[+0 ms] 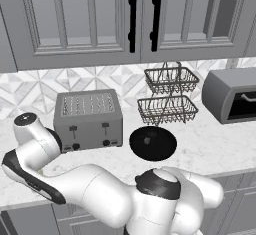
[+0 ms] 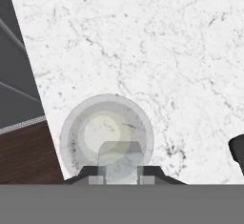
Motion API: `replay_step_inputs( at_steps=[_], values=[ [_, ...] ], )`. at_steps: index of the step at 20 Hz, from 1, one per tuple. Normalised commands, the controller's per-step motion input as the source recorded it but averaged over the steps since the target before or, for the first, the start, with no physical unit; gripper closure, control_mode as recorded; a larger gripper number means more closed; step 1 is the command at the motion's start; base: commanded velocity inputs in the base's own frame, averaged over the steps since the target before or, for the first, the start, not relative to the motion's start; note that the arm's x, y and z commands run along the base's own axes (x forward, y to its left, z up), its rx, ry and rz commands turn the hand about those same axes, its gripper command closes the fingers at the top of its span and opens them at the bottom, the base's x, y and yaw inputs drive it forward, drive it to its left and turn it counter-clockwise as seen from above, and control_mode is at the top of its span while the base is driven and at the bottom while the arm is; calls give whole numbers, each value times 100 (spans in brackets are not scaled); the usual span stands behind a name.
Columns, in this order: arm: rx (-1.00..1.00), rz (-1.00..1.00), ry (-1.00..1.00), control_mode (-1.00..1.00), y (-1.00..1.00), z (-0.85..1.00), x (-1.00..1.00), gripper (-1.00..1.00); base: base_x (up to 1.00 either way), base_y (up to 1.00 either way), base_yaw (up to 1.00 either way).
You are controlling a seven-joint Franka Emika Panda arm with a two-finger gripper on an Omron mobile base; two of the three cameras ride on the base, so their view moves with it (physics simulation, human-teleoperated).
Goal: Grab a lemon wedge from the fridge and one ice cube from the ice bowl, and put them in the glass of lemonade.
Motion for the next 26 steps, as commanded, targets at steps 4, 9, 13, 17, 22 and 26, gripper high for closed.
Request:
replay_step_inputs(
  at_steps=[4, 9, 13, 17, 22, 26],
  values=[
    [0, 0, 0, -100, 0, -1, 16, 100, 0, 0, 0],
    [0, 0, 0, -100, 25, -1, -1, 100, 0, 0, 0],
    [0, 0, 0, -100, 26, -5, 0, 100, 0, 0, 0],
    [0, 0, 0, -100, 0, -34, -3, 100, 0, 0, 0],
    [0, 0, -2, -100, 0, -5, -21, 100, 0, 0, 0],
    [0, 0, -9, -100, 0, 0, -14, 100, 0, 0, 0]
  ],
)
